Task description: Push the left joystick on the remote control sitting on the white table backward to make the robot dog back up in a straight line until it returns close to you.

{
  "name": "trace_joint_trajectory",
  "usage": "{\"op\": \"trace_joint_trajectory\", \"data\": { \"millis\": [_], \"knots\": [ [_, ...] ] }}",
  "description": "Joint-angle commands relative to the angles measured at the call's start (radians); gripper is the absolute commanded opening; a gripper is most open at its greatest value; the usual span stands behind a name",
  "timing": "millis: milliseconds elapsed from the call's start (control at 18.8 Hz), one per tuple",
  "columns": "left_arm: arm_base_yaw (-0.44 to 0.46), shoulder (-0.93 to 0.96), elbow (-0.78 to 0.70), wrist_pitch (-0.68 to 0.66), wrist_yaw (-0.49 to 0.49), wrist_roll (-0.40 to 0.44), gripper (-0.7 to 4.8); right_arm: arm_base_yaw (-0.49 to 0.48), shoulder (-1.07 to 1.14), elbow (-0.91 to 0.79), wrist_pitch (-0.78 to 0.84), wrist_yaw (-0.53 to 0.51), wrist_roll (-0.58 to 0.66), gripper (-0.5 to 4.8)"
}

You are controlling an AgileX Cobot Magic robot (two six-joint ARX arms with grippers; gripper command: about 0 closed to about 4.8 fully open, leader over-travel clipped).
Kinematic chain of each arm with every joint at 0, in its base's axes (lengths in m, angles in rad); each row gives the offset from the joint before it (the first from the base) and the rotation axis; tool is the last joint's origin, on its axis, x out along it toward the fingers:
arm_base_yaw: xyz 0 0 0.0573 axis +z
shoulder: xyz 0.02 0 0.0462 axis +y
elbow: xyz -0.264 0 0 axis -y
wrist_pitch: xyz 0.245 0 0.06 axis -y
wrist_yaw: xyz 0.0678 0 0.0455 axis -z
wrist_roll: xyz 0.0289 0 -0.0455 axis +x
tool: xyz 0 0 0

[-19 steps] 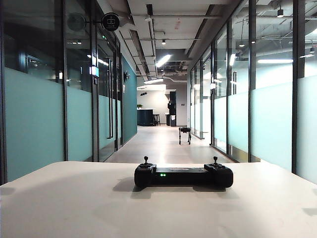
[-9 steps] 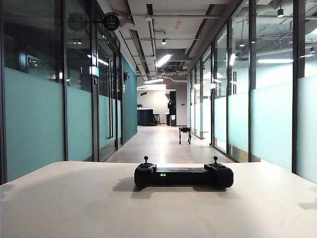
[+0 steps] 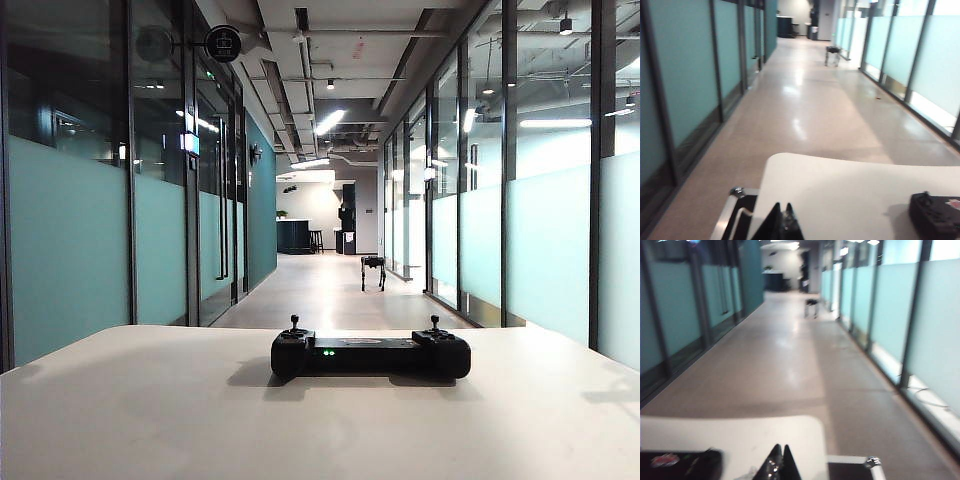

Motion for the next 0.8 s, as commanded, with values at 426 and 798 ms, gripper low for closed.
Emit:
{"op": "trace_joint_trajectory", "data": {
  "millis": [426, 798],
  "knots": [
    [-0.071, 0.327, 0.105, 0.159, 0.044, -0.021, -0.05, 0.002, 0.189, 0.027, 0.154, -0.103, -0.003, -0.06],
    [-0.075, 0.575, 0.193, 0.266, 0.108, -0.026, -0.05, 0.055, 0.271, 0.031, 0.191, -0.109, -0.003, -0.06]
  ]
}}
